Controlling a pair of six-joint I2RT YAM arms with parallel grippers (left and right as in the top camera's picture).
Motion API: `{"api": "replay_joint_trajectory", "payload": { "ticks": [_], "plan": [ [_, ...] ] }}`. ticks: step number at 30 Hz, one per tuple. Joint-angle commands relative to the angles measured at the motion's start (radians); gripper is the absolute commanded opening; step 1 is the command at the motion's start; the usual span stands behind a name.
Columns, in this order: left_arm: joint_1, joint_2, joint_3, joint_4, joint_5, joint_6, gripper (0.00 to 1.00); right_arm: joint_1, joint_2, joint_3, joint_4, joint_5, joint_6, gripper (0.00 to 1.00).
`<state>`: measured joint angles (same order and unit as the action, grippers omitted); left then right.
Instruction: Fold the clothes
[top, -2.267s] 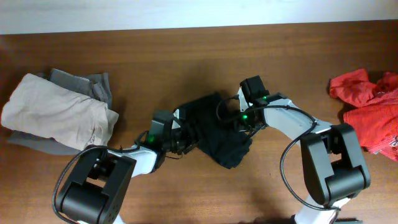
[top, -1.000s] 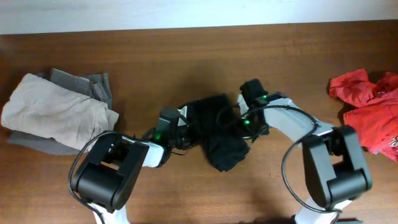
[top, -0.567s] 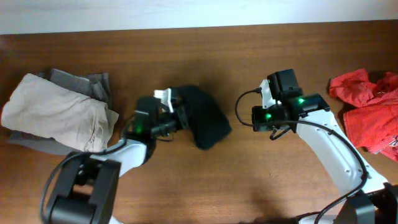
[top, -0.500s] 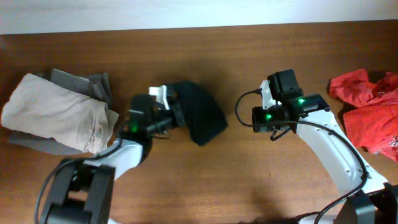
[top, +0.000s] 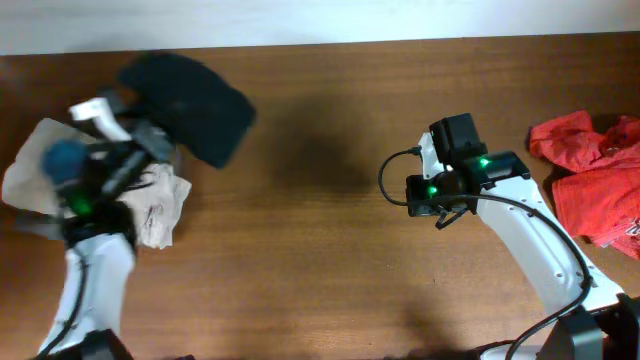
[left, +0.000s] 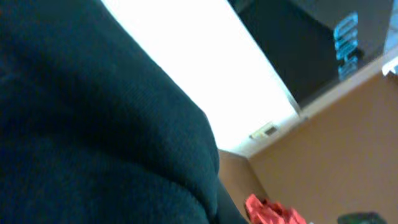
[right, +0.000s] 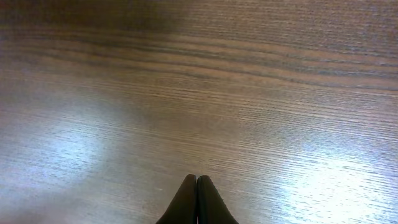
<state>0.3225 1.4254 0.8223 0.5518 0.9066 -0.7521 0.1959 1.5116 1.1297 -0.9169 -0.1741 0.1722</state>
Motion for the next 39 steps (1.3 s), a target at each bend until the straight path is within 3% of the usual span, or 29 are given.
{"api": "replay_joint_trajectory", "payload": {
  "ticks": [1, 6, 12, 27, 31, 39],
  "plan": [
    [0.183, -0.025, 0.056, -0.089, 0.171, 0.067, 0.01, 0.000, -0.008, 0.010, -0.003, 0.005, -0.007, 0.04],
    [0.337, -0.023, 0.061, -0.294, 0.195, 0.223, 0.00, 0.000, -0.008, 0.010, -0.003, 0.006, -0.007, 0.04],
    [0.394, -0.012, 0.061, -0.463, 0.091, 0.430, 0.00, 0.000, -0.008, 0.010, -0.005, 0.005, -0.007, 0.04],
    [0.406, 0.159, 0.061, -0.455, 0.045, 0.728, 0.00, 0.000, -0.008, 0.010, -0.010, 0.006, -0.007, 0.04],
    [0.412, 0.185, 0.061, -0.443, -0.083, 0.762, 0.00, 0.000, -0.008, 0.010, -0.023, 0.006, -0.007, 0.04],
    [0.396, 0.186, 0.077, -0.396, -0.127, 0.858, 0.00, 0.000, -0.008, 0.010, -0.030, 0.006, -0.007, 0.04]
  ]
}}
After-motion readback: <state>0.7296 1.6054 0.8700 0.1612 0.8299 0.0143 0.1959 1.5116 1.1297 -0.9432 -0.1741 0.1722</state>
